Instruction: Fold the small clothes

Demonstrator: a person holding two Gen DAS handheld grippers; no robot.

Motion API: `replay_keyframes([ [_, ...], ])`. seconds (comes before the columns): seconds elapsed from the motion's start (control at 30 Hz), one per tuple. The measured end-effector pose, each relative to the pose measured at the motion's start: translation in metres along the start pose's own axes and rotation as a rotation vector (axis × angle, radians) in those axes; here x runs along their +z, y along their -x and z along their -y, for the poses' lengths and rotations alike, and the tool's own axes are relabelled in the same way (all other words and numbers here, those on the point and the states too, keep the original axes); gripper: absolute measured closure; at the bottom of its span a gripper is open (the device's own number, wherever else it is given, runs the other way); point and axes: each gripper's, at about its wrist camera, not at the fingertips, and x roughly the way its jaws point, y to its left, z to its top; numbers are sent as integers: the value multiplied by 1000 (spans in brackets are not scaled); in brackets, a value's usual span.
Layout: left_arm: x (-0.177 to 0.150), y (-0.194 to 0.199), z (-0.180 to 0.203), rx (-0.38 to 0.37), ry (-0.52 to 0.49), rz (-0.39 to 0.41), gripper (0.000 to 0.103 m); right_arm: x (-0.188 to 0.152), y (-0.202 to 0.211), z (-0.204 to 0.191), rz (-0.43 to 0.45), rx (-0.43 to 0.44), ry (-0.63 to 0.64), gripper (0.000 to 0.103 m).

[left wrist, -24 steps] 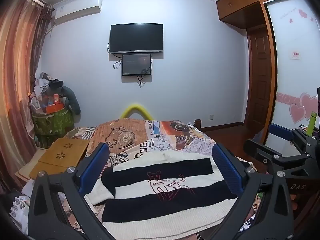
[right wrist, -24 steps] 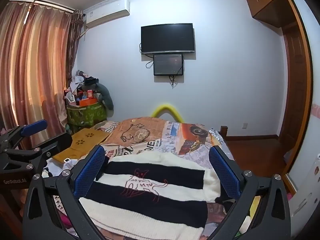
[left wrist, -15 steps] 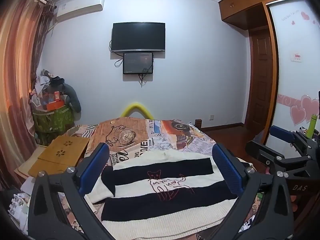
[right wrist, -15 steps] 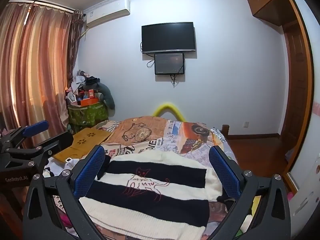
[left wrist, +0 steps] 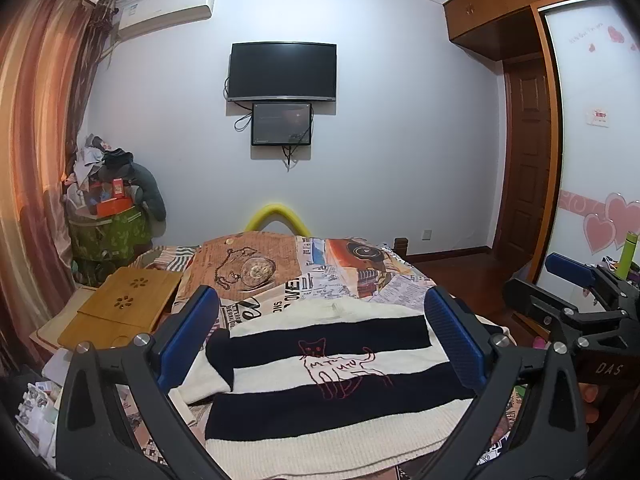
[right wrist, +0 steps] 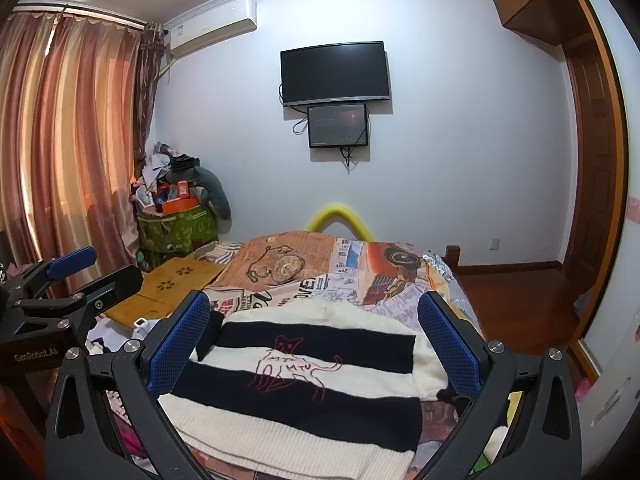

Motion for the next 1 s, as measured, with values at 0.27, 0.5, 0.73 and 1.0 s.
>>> replay_keyframes([
  [0.27,-2,-1,-5,8,6,3,0,1,0,2,1,1,-4,0],
  [0.5,-2,-2,-9,25,11,3,0,3,2,2,5,6,-5,0],
  [0.73,-2,-4,-13,31,24,0,0,3,-1,1,7,10,-3,0],
  [1.0,-3,-5,-16,34,28,-4,0,2,-2,0,7,12,-5,0],
])
